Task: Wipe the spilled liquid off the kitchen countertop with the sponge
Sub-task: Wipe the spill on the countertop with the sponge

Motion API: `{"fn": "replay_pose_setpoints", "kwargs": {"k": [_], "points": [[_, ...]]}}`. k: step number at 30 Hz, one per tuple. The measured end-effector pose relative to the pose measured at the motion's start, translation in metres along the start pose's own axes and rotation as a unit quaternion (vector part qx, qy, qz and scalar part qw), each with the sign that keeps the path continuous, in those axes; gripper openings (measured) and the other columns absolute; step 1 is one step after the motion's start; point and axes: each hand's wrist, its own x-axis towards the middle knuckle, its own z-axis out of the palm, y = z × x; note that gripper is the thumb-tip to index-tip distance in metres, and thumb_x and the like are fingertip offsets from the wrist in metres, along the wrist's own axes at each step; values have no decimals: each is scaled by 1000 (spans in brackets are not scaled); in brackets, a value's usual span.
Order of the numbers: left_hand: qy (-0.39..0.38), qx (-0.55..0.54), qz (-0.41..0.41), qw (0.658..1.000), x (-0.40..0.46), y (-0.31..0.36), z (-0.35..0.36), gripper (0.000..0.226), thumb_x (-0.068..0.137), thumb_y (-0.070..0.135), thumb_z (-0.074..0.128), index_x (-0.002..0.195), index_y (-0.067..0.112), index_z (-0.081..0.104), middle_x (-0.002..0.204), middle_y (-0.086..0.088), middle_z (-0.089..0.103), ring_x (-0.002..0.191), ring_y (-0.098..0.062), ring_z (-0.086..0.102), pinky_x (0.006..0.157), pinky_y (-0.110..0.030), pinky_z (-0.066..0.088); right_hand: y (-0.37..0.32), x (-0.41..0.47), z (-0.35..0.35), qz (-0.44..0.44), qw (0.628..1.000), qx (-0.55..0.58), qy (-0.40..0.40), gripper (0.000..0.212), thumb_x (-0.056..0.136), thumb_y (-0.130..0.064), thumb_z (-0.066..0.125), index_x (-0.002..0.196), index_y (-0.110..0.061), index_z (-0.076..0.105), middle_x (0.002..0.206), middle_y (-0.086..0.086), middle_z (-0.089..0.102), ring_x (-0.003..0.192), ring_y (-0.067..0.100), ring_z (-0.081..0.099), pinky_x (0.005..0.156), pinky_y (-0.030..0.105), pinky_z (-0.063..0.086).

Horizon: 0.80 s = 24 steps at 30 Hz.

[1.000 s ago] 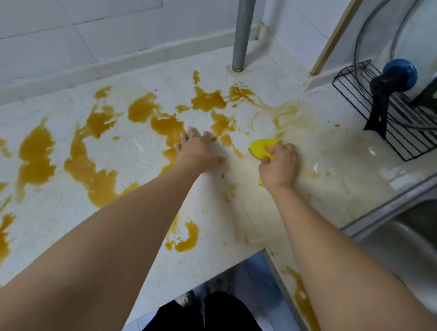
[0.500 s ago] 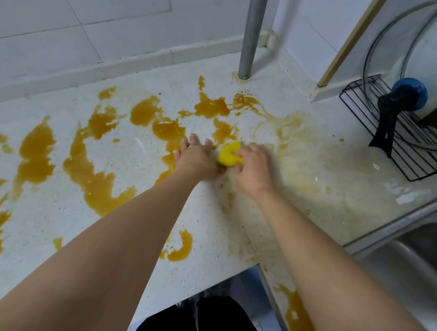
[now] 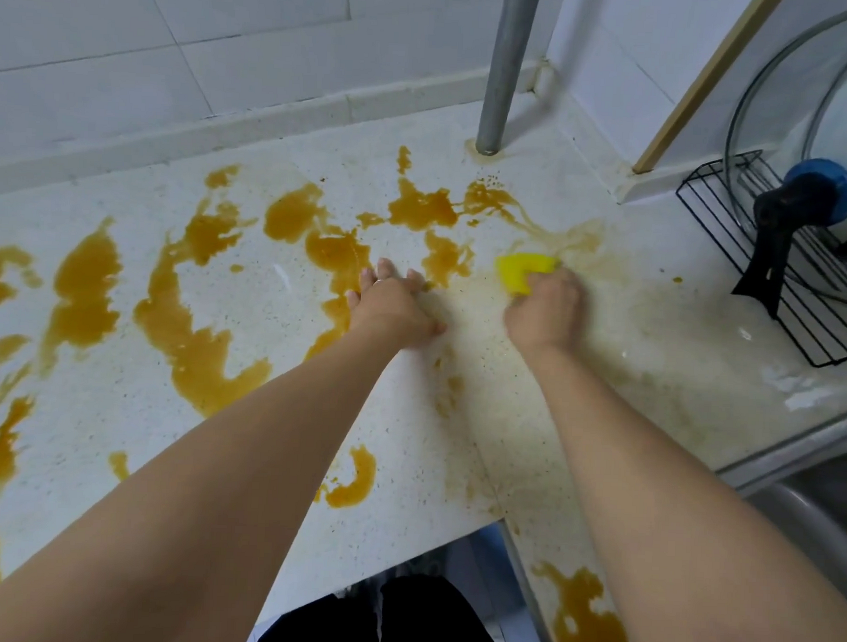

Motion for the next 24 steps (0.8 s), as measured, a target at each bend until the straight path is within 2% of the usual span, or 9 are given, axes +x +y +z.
{"fn": "replay_pose_setpoints", "kwargs": {"k": [2,4,7,9,13,14,18,22,24], "points": [[15,-2,-30,999,2,9,0,70,84,45,60,145,22,33,156,-7,8,145,-32,0,118,-48,10,-23,-15,16,-146,986,33,-72,34,82,-8,52,113,-6,63,125,18,53,115,32,48,99,31,34],[18,11,-32,999,6,14,-3,73,84,45,60,146,20,30,157,-9,8,145,-32,2,118,-47,10,-24,-15,23,-184,979,46,-69,34,81,-6,52,111,-8,65,119,16,56,109,33,51,96,33,38],[19,17,-14,1000,15,8,-14,81,89,36,61,151,20,11,159,-10,-2,146,-32,-4,118,-47,7,9,22,4,4,1000,8,15,30,84,-6,50,111,-7,64,119,19,54,112,34,48,96,35,36],[26,3,-25,999,28,5,-19,76,93,35,53,152,22,7,159,-9,-5,146,-33,-7,118,-48,10,12,33,1,48,998,-14,27,28,84,-9,51,109,-5,63,121,20,52,115,33,45,98,35,34],[0,22,-26,999,47,16,-22,103,73,61,66,150,24,9,158,-12,-8,144,-37,-10,116,-51,9,-17,17,29,-193,978,57,-55,35,80,-12,49,110,-7,66,117,17,55,107,35,52,95,36,41],[0,25,-27,999,51,18,-22,104,72,62,68,150,25,10,158,-12,-8,144,-37,-10,116,-51,8,-13,25,26,-186,981,41,-45,35,82,-11,48,113,-10,65,116,14,55,106,34,52,95,36,41],[2,26,-27,999,54,16,-22,103,73,57,70,151,25,11,158,-9,-9,145,-34,-11,116,-51,7,8,64,6,21,999,-6,28,33,86,-10,49,117,-9,60,124,17,51,118,31,43,101,34,31],[-1,7,-32,999,53,17,-23,102,73,52,71,151,28,11,158,-8,-11,145,-32,-12,117,-50,5,-32,36,31,-205,972,72,-92,33,81,-9,54,113,-10,64,121,13,51,113,29,47,100,34,39],[0,7,-25,1000,51,15,-24,103,73,55,70,152,28,10,158,-8,-12,145,-31,-14,117,-48,4,-28,44,34,-220,972,53,-71,35,80,-6,53,113,-13,65,116,12,54,108,30,50,98,37,40]]}}
